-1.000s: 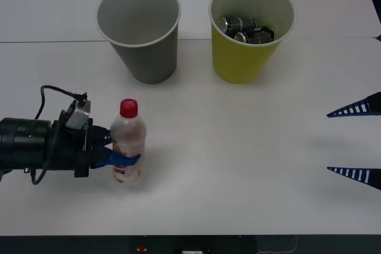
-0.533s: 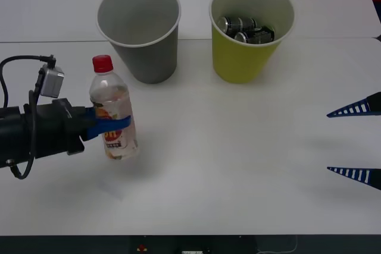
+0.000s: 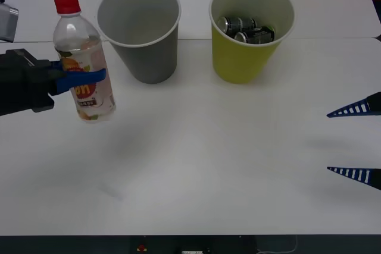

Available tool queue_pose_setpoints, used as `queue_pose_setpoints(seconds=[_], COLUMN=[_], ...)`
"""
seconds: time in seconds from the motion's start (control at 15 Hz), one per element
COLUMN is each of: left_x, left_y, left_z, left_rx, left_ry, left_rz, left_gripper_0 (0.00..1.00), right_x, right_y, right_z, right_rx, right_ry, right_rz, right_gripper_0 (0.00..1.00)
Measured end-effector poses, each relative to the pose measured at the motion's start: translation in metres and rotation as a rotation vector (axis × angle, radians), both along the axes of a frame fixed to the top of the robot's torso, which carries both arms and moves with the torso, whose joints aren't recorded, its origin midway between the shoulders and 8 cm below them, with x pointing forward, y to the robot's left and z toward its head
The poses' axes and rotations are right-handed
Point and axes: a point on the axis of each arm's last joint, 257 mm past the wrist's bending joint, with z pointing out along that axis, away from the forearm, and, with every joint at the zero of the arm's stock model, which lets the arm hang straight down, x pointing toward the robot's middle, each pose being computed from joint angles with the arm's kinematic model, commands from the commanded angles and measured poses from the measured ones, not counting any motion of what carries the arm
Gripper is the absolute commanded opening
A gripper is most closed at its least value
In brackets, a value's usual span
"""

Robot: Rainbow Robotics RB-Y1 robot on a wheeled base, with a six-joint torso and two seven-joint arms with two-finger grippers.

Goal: Put the can into the green bin and the plastic bottle into the gray bin

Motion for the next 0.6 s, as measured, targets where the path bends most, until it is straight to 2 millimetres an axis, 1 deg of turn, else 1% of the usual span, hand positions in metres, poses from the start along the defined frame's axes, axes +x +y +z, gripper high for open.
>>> queue_pose_setpoints(seconds=[0.13,0.2,0.33,0.53,0.6], left_x=[0.001,0.005,0.021,0.053,0.063], left_y=[0.003,0.003,0.001,-0.005,-0.008], left_z=[0.021,0.031,0.044,0.066,0.07], left_rx=[0.025,0.028,0.034,0.065,0.071], left_ry=[0.003,-0.008,-0.027,-0.059,-0.06], left_rz=[-0.006,-0.007,-0.011,-0.018,-0.022], left_gripper_0=[0.0,0.0,0.0,0.0,0.0], right_x=[0.0,0.0,0.0,0.0,0.0], right_y=[0.0,0.0,0.0,0.0,0.0], right_z=[0.0,0.0,0.0,0.0,0.0], right_rx=[0.0,0.0,0.0,0.0,0.0], right_ry=[0.0,0.0,0.0,0.0,0.0], right_rz=[0.0,0.0,0.0,0.0,0.0], right_gripper_0=[1.0,1.0,1.0,1.0,1.0])
